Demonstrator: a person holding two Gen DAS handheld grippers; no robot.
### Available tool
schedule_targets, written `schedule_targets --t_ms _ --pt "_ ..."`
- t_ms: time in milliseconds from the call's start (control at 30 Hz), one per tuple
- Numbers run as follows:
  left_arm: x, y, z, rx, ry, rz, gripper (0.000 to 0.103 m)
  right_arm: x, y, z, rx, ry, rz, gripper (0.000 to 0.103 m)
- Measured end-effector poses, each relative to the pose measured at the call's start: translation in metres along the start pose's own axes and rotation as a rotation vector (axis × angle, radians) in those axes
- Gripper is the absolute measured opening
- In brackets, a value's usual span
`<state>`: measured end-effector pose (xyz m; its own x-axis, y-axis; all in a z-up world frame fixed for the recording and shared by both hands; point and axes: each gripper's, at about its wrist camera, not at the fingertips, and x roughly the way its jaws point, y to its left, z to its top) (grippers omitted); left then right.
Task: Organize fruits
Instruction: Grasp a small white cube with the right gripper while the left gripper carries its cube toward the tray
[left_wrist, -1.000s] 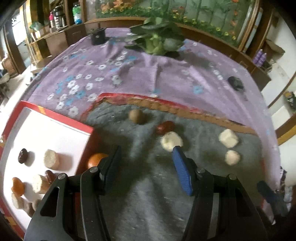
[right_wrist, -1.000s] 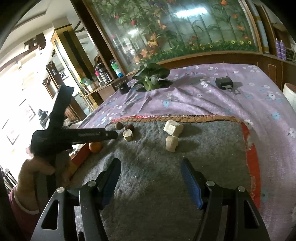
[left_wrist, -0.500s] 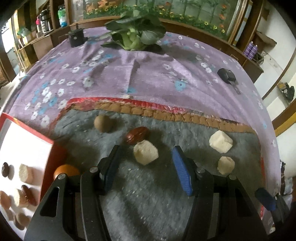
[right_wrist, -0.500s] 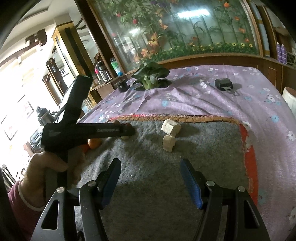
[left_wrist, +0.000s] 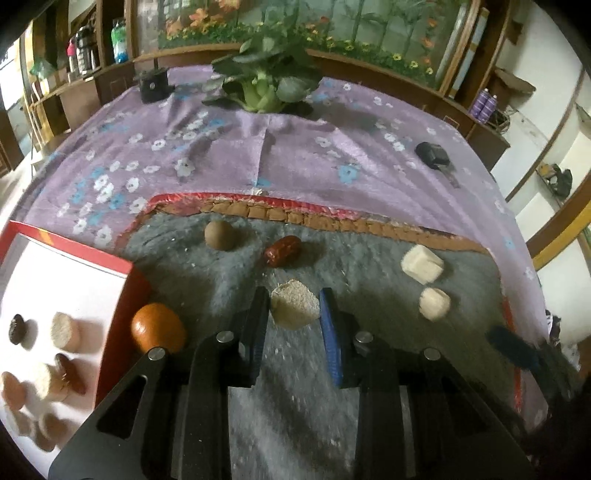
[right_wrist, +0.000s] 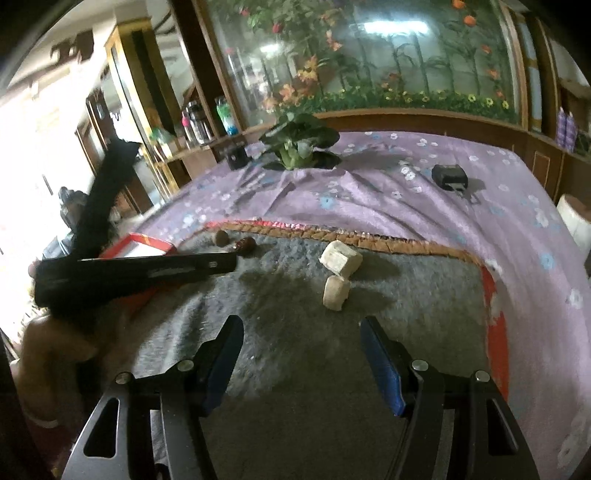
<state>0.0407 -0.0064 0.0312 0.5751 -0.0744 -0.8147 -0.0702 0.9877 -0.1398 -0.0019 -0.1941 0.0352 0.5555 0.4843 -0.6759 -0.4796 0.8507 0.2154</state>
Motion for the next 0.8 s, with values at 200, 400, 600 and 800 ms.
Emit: schedule_targets --t_ms 200,400,600,800 --pt "-0.015 -0.001 -0.010 0.021 -0.009 -0.025 0.026 0.038 -0.009 0.017 0.035 0.065 -0.029 0.051" --pt "-0.016 0.002 -0.014 0.020 0.006 -0.046 0.026 0.058 -0.017 0.024 0.053 0.098 -0.052 0.030" --pt "-0.019 0.005 -0.015 0.025 0.002 -0.051 0.026 0.058 -0.021 0.024 0.052 0.108 -0.087 0.014" --pt "-0.032 0.009 -0.021 0.025 -0.015 -0.049 0.026 0.036 -0.007 0.019 0.049 0.075 -0.072 0.014"
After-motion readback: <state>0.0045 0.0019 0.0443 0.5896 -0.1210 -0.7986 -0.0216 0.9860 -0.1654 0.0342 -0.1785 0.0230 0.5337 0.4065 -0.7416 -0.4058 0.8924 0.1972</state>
